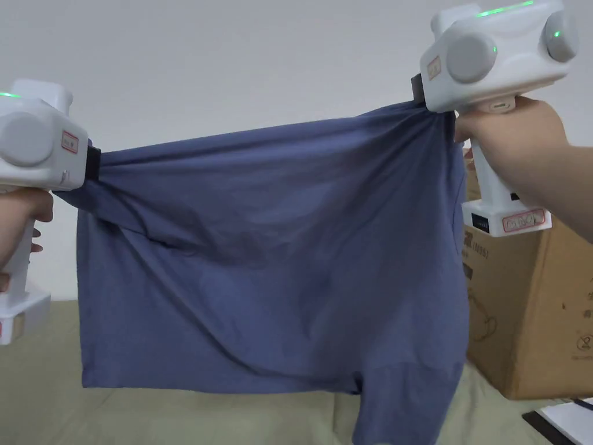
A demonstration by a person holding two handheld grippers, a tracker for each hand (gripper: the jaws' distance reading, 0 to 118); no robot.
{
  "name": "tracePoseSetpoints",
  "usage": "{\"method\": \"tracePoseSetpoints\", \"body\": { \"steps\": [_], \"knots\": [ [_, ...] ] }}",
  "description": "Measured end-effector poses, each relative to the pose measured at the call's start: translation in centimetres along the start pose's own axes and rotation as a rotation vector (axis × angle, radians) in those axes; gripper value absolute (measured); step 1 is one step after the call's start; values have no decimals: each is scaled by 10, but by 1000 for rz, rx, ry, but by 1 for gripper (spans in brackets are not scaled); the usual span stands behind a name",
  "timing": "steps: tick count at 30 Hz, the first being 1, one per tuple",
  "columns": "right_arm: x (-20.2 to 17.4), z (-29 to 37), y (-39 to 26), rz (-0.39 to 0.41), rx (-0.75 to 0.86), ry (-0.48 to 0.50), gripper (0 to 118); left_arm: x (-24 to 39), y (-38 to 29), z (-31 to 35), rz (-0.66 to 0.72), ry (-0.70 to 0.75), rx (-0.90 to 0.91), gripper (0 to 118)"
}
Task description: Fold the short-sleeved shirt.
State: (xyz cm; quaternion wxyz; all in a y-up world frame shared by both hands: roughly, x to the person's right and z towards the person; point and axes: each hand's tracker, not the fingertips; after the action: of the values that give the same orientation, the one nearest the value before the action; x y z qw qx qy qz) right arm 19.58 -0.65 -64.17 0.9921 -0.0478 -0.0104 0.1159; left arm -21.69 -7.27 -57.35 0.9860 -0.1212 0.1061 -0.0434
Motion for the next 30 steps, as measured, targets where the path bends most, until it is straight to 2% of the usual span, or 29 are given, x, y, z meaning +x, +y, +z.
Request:
{"method": "tracePoseSetpoints", "body": {
  "steps": [2, 4, 6, 9, 13, 16, 18, 20, 23, 25, 30],
  "knots": [
    [-1, -13, -35, 2, -70, -14, 3, 9, -24, -12, -9, -37, -68, 4],
    [0, -24, -79, -92, -172, 12, 3, 20, -56, -23, -29, -69, -139, 4],
    [-3, -32, -136, -136, -284, 51, 3, 32, -99, -37, -51, -116, -252, 4],
    [-20, -34, -232, -102, -504, 105, 3, 45, -177, -46, -4, -228, -480, 4],
    [-36, -7, -354, -94, -755, 187, 3, 58, -277, -33, -12, -343, -641, 4],
    [-32, 43, -413, -154, -881, 228, 3, 61, -334, -3, -42, -394, -741, 4],
    [-20, 88, -434, -166, -893, 279, 3, 53, -360, 29, 1, -436, -811, 4],
    [-10, 136, -438, -72, -863, 303, 3, 39, -375, 61, 14, -501, -838, 4],
    [19, 202, -433, -95, -867, 334, 3, 19, -381, 115, -83, -507, -820, 4],
    [33, 240, -428, -122, -877, 361, 3, 6, -379, 149, -78, -507, -823, 4],
    [40, 290, -421, -111, -924, 377, 3, -12, -382, 190, -35, -508, -866, 4]
  ]
}}
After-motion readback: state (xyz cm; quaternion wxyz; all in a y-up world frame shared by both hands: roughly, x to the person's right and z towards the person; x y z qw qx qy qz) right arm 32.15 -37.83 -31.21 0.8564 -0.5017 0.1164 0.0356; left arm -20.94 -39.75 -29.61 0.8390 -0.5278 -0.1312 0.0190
